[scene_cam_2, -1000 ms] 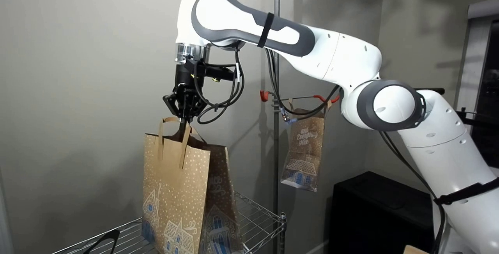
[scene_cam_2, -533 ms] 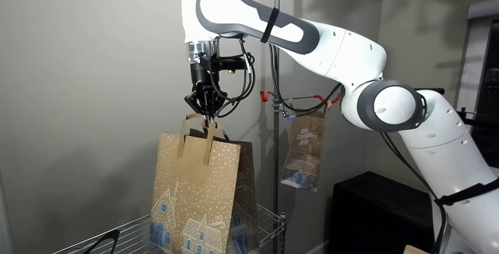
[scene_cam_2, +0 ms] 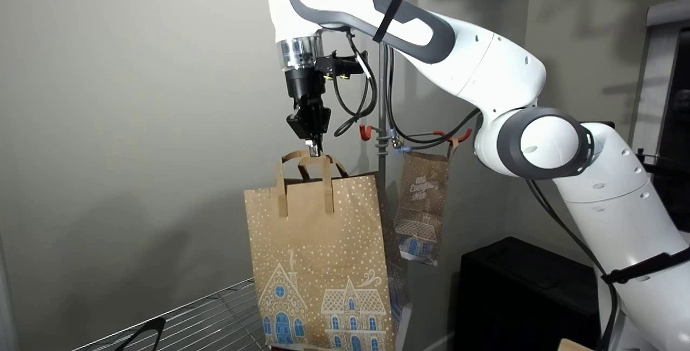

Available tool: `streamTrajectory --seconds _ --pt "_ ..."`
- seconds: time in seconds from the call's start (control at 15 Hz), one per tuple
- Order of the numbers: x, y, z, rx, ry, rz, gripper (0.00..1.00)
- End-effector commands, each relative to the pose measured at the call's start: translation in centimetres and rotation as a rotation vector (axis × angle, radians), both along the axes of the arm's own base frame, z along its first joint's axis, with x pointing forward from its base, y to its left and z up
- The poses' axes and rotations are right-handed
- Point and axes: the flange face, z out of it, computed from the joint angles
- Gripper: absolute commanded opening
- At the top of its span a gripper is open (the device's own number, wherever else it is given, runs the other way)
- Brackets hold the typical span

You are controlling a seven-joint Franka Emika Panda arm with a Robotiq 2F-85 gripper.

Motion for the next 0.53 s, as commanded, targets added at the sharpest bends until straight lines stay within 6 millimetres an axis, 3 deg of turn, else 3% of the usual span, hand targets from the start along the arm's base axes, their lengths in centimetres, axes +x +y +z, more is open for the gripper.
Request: streamTrajectory --seconds 0.0,0.2,0.47 --pt "0.1 -3.4 2.7 -0.012 -0.038 0.158 0.06" --pt "1.3 -6.8 4.2 0.018 -0.066 0.245 0.06" --pt "3.5 -10.4 4.6 0.06 -0.099 0.349 0.06"
